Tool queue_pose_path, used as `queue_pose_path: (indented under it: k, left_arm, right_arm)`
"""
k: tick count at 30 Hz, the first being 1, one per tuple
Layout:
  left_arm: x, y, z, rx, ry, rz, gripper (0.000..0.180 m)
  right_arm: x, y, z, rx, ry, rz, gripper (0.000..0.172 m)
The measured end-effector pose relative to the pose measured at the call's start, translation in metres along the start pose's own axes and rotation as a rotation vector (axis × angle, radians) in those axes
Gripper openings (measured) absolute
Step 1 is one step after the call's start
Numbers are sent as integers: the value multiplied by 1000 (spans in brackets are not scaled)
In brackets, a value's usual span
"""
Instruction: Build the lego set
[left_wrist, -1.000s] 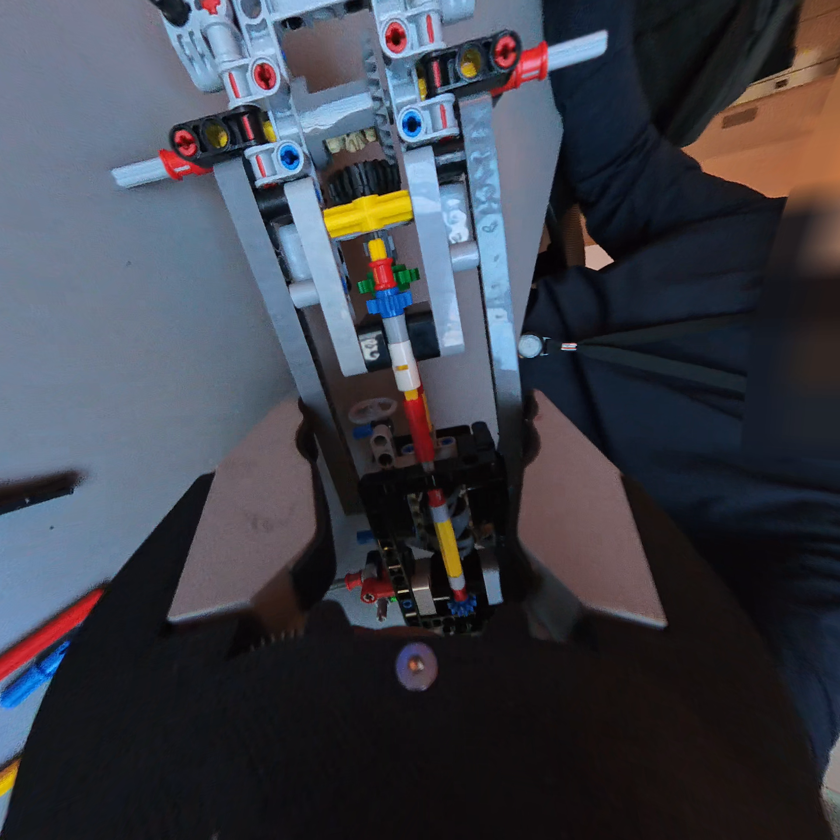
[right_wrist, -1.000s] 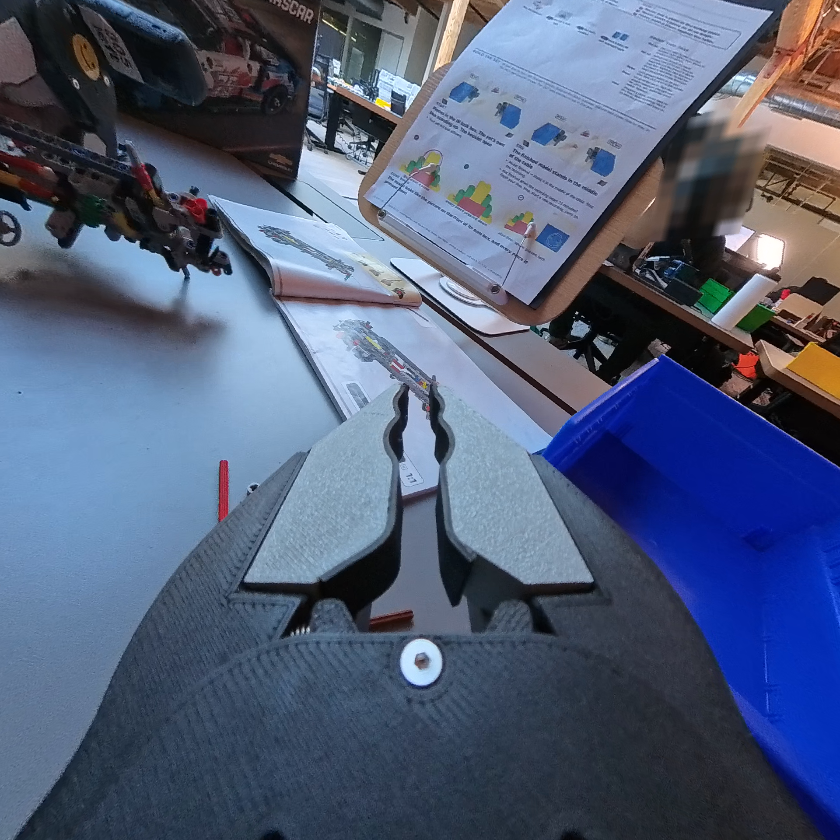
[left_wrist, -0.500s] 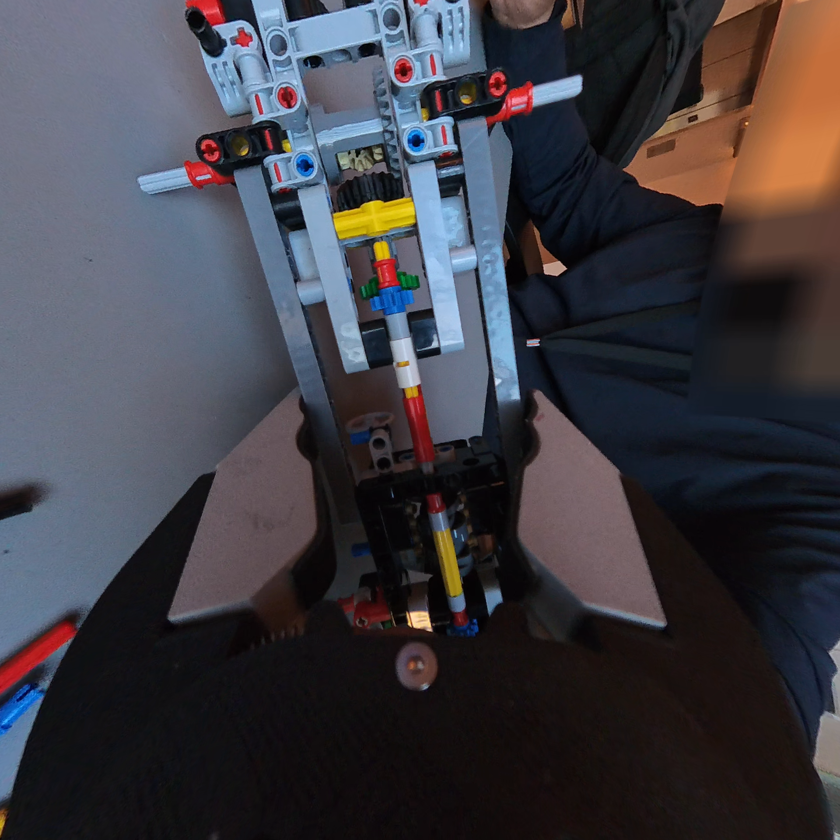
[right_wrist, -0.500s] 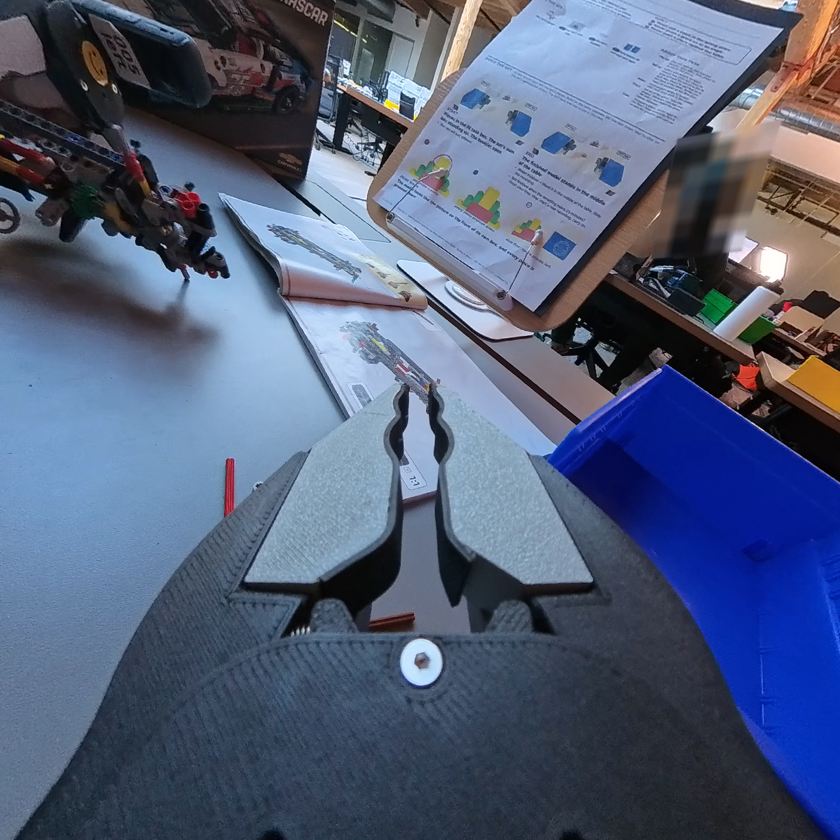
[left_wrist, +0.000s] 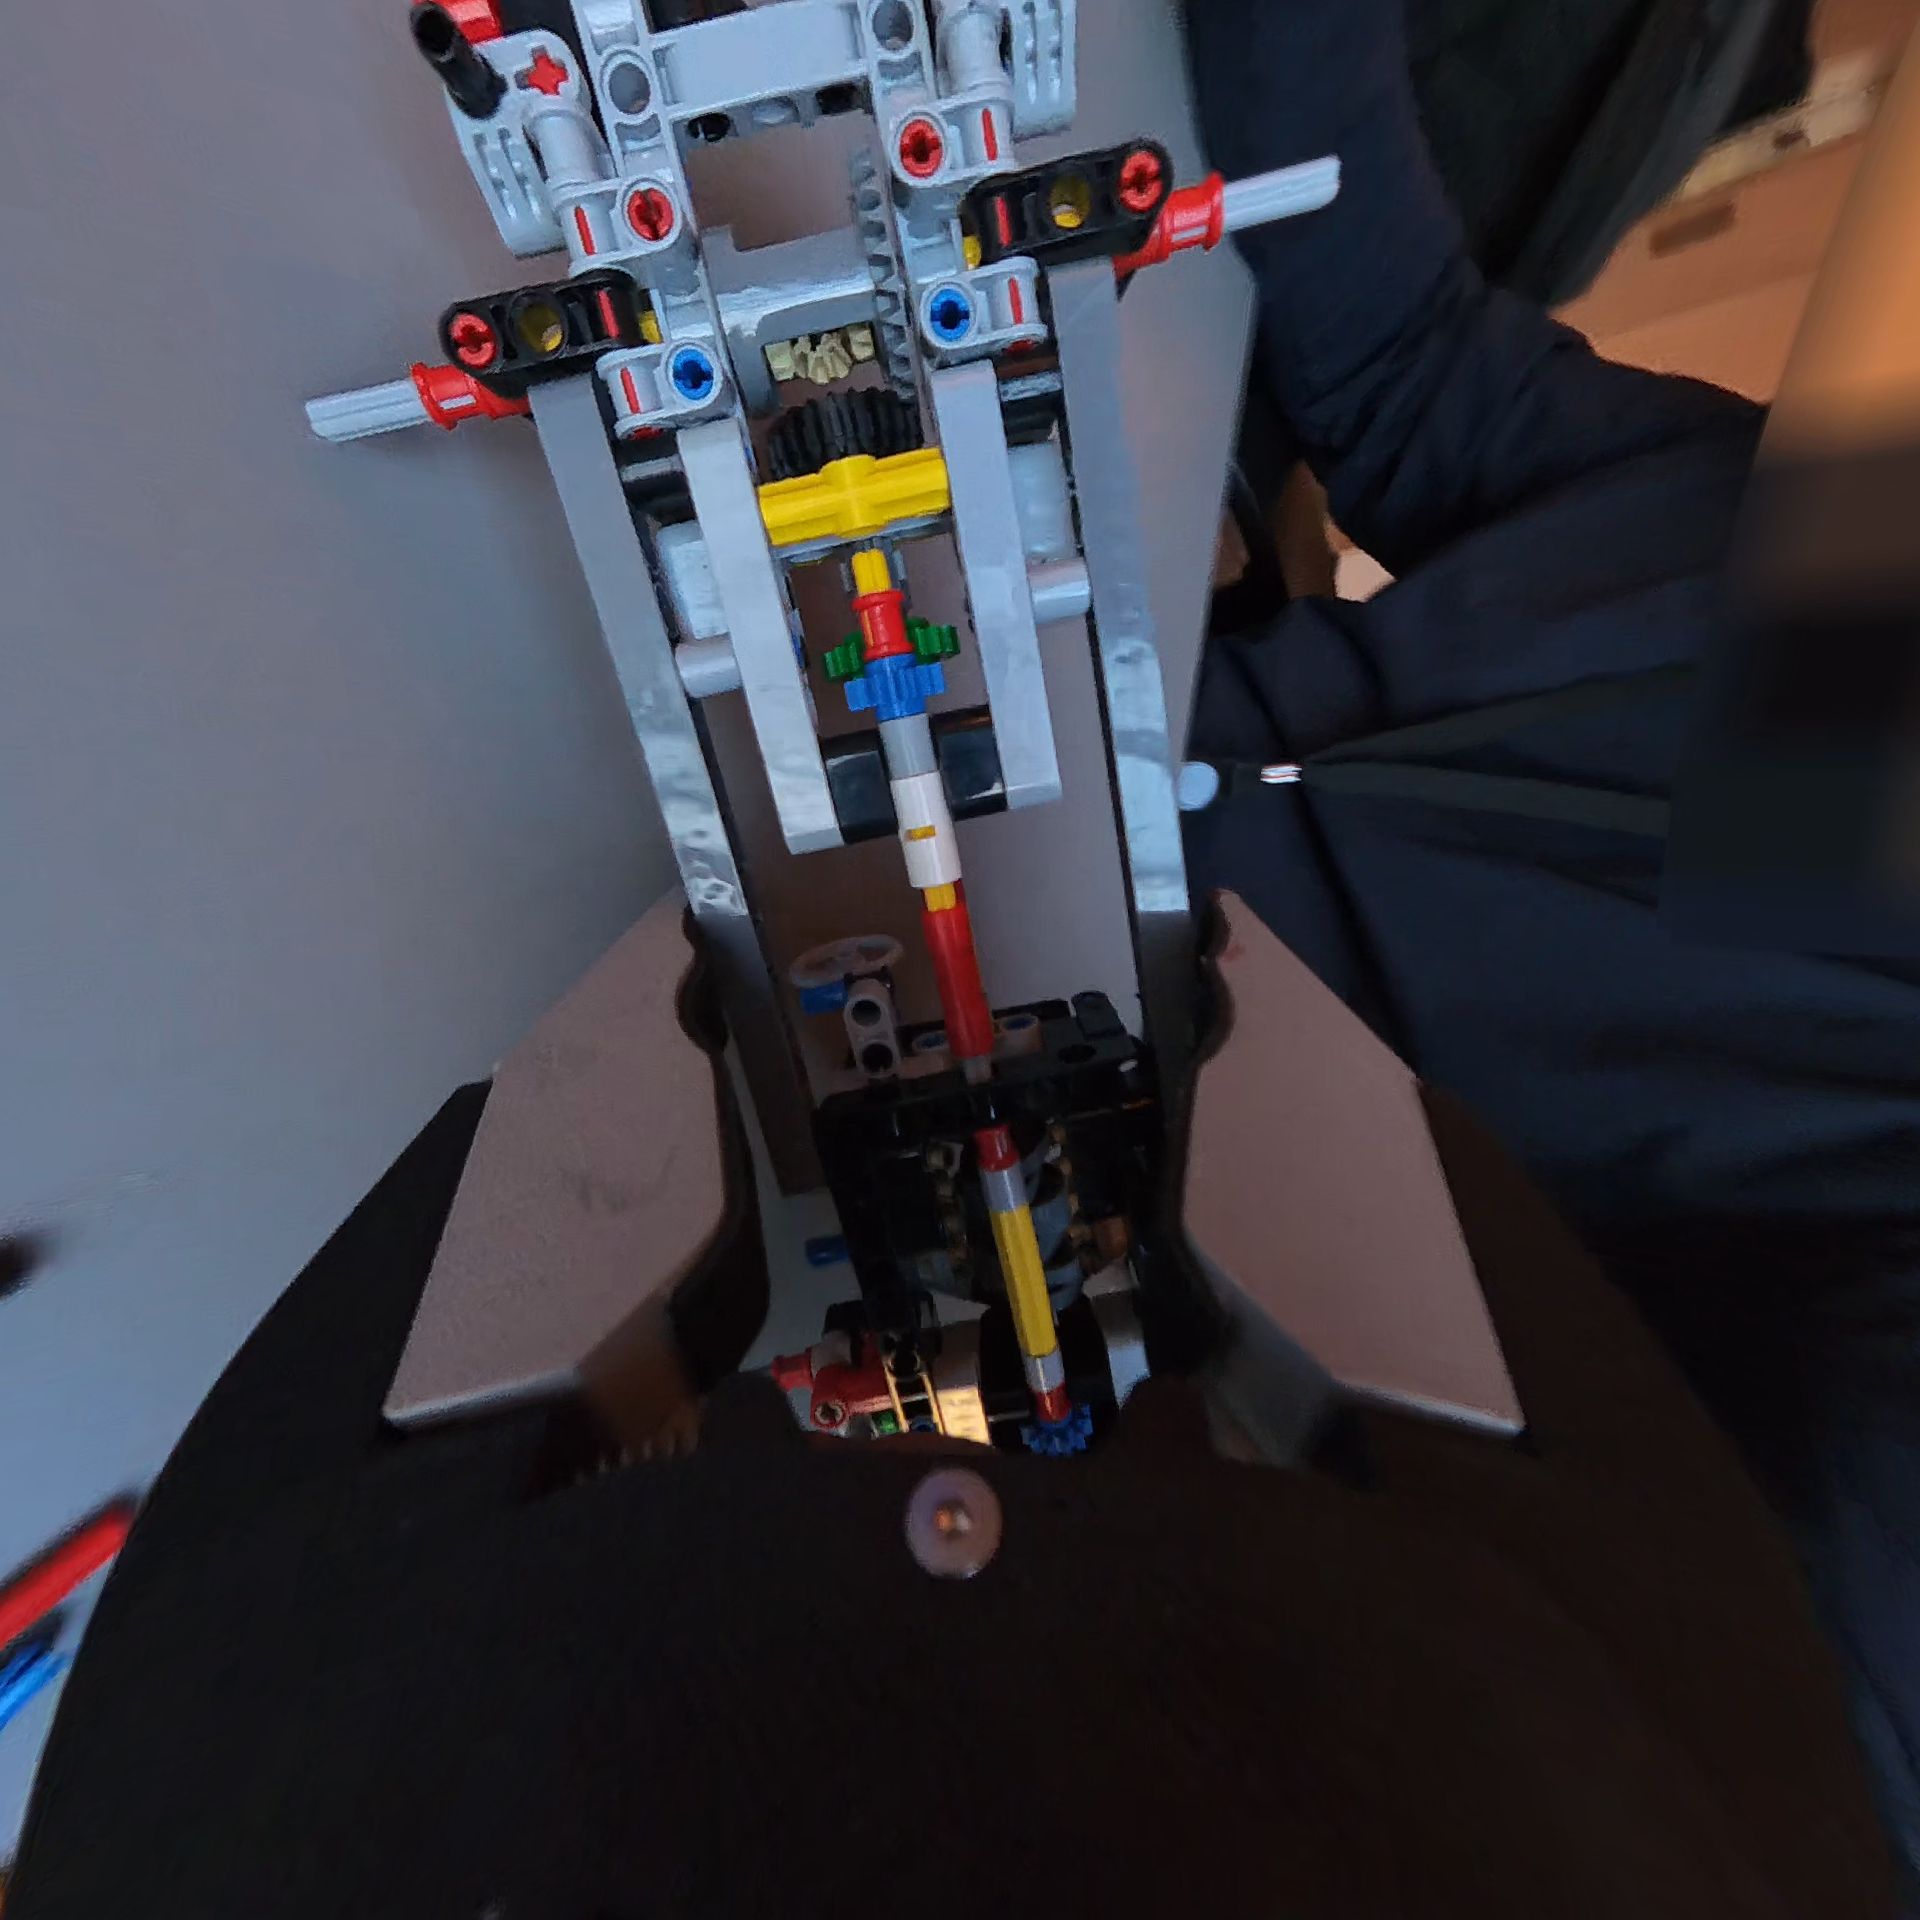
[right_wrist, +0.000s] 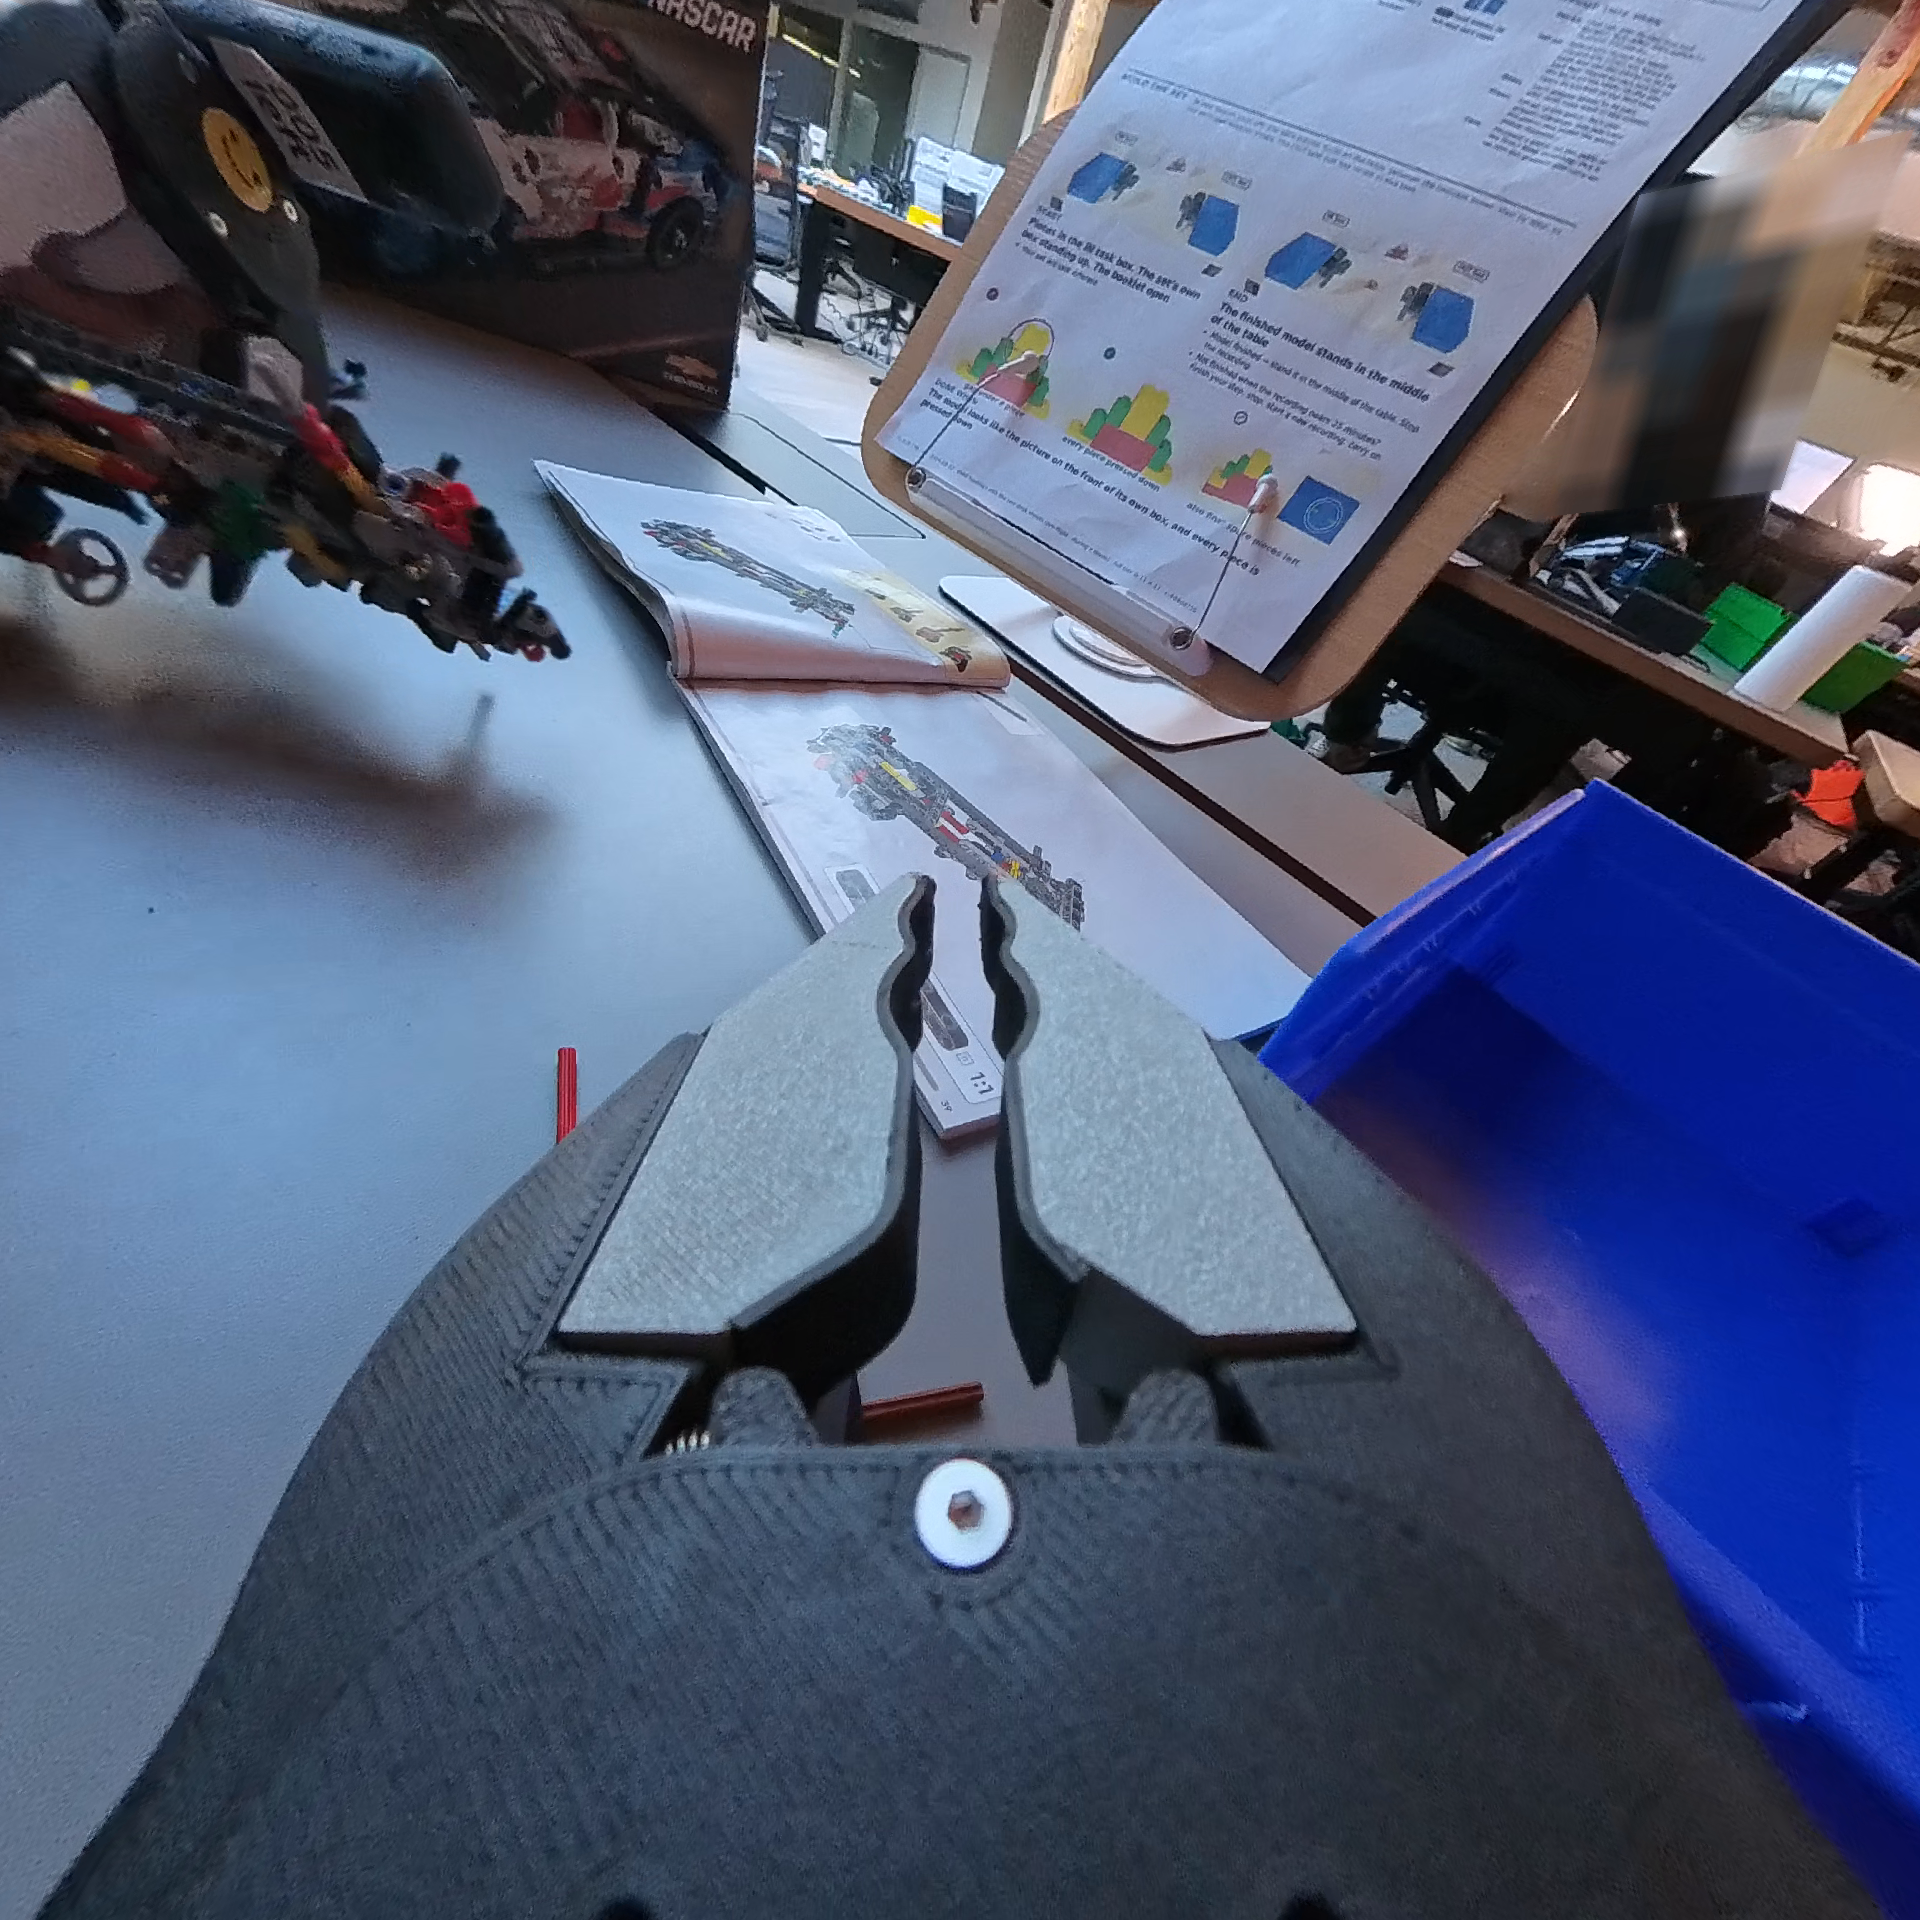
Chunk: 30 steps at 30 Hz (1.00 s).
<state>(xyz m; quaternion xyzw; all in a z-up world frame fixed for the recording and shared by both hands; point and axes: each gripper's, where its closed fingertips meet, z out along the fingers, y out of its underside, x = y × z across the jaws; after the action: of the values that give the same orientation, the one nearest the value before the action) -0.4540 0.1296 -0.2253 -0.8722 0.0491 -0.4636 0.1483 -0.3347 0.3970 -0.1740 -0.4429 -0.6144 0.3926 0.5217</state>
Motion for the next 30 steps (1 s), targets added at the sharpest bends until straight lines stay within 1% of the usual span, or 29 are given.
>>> queue_pose_path:
  k: [3, 7, 9, 12, 16, 20, 26, 30]
  left_arm:
    - [13, -3, 2, 8, 79, 23, 88]
    - [46, -12, -4, 127, 285, 135, 89]
    - [59, -9, -3, 159, 356, 197, 89]
    - [65, -6, 3, 188, 369, 260, 89]
    - [65, -9, 6, 253, 397, 261, 89]
    - [72, -18, -1, 365, 459, 262, 89]
    - [82, -20, -2, 432, 499, 289, 88]
    - [96, -28, -15, 534, 576, 324, 89]
  right_arm:
    - [0, 2, 1, -9, 0, 0, 6]
    - [-1, 2, 1, -12, 4, -14, 5]
    - [0, 1, 1, -10, 5, -17, 5]
    - [-1, 1, 1, -9, 1, -16, 5]
    - [-3, 1, 2, -11, -3, -26, 5]
    - [-3, -1, 1, -7, 0, -38, 5]
    - [-3, -4, -1, 2, 1, -49, 5]
    - [-4, -5, -1, 8, 1, -62, 3]
